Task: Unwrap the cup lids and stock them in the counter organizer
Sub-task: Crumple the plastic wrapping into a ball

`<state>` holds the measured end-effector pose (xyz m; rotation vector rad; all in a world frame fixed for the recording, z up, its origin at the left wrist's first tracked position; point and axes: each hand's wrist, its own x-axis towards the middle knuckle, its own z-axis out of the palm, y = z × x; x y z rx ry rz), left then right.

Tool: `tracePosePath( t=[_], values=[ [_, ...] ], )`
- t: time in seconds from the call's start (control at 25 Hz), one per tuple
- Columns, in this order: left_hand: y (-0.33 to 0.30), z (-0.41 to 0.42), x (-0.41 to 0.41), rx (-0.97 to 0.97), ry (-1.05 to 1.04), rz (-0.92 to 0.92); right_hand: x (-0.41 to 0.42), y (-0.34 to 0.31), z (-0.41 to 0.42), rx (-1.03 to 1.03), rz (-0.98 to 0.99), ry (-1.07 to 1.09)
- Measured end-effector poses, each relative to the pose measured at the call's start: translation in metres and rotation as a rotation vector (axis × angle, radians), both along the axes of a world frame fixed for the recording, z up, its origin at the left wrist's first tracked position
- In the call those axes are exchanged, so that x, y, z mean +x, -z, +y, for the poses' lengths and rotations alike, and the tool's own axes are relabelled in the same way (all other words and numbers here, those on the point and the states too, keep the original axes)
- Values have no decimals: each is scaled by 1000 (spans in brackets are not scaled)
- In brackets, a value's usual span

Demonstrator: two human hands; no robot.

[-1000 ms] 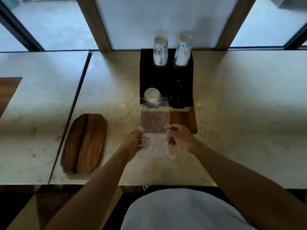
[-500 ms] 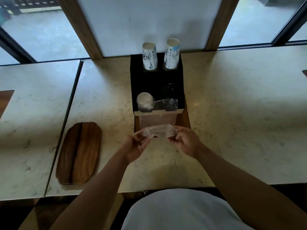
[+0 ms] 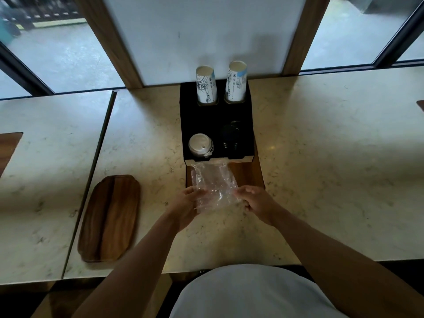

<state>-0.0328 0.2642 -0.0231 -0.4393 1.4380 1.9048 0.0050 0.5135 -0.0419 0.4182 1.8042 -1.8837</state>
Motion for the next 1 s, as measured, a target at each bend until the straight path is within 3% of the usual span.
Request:
tracePosePath(
  t=[0.24, 0.4, 0.48, 0.84, 1.0],
  values=[
    [-2, 4, 7, 23, 3, -12, -6, -14, -5, -206, -105, -17],
    [-4, 6, 10, 4, 33, -22, -3, -22, -7, 26, 52, -130],
    [-4, 6, 11, -17, 36, -26, -1, -24, -8, 45, 80, -120],
    [-7, 3, 16, -20, -19, 4, -2, -20, -9, -86, 3, -60],
    [-9, 8, 17, 69, -93, -80, -3, -19, -9, -304, -149, 76]
  ],
)
